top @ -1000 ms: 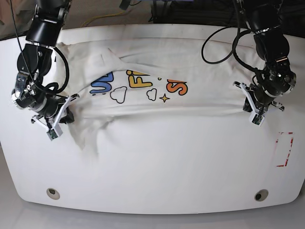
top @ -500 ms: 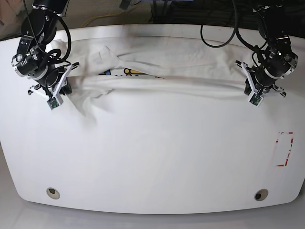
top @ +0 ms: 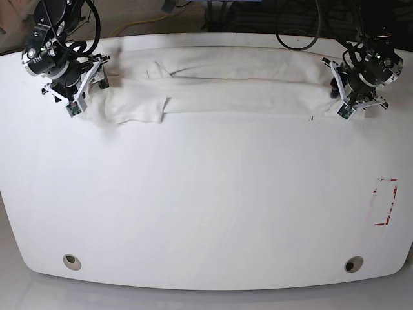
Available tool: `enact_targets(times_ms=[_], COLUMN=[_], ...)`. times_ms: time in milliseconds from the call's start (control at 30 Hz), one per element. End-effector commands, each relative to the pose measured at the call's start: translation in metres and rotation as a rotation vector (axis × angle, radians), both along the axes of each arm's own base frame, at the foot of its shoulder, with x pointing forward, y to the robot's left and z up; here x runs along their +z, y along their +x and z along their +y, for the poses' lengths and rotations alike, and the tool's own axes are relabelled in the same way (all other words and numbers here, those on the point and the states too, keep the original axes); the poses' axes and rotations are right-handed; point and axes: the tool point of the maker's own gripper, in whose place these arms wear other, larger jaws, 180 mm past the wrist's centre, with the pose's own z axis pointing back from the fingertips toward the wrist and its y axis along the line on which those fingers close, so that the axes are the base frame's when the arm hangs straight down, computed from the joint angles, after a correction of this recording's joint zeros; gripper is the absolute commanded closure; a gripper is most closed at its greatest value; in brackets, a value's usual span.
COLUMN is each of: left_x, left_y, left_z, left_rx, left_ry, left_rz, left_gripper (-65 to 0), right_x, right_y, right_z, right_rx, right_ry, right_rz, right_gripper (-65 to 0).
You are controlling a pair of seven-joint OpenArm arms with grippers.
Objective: Fold the T-shirt properly
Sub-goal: 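Release and press the folded strip flat with both grippers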
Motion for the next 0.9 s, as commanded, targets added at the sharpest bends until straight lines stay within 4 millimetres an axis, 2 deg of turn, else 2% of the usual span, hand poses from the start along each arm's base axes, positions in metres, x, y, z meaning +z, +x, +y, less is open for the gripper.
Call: enact_targets(times_ms=[0, 67, 100, 300, 433, 633, 867], left_x=[0.01, 0.011, 0.012, 0.031, 0.034, 0.036, 0.011], left_y=[0.007, 0.007, 0.007, 0.015, 0.018, 0.022, 0.001], left_z=[0.0, 0.001, 0.001, -0.005, -0.006, -0.006, 0.003], left_rx=[-0.008, -0.006, -0.006, -0.03, -0.029, -0.026, -0.005], left_ry=[0.001, 0.001, 0.0, 0.016, 0.013, 0.017, 0.014], left_rz=[-0.04, -0.043, -0.045, -0.106, -0.118, -0.127, -0.035], left_gripper=[-37.9, -51.2, -53.3, -48.8, -45.6, -42.5, -42.8], right_x=[0.018, 0.022, 0.025, 0.038, 0.04, 0.015, -0.026], right_y=[0.009, 0.009, 0.01, 0.019, 0.03, 0.027, 0.016], right_z=[-0.006, -0.005, -0.006, 0.006, 0.014, 0.034, 0.04], right_rx=[-0.012, -0.036, -0.044, -0.032, -0.006, 0.041, -0.012], right_ry=[-0.01, 0.029, 0.043, 0.136, 0.142, 0.125, 0.12], right_rz=[-0.069, -0.094, -0.105, -0.17, -0.176, -0.091, -0.007], right_gripper=[-38.7, -37.4, -36.9, -36.6, -36.6, -36.5, -36.5])
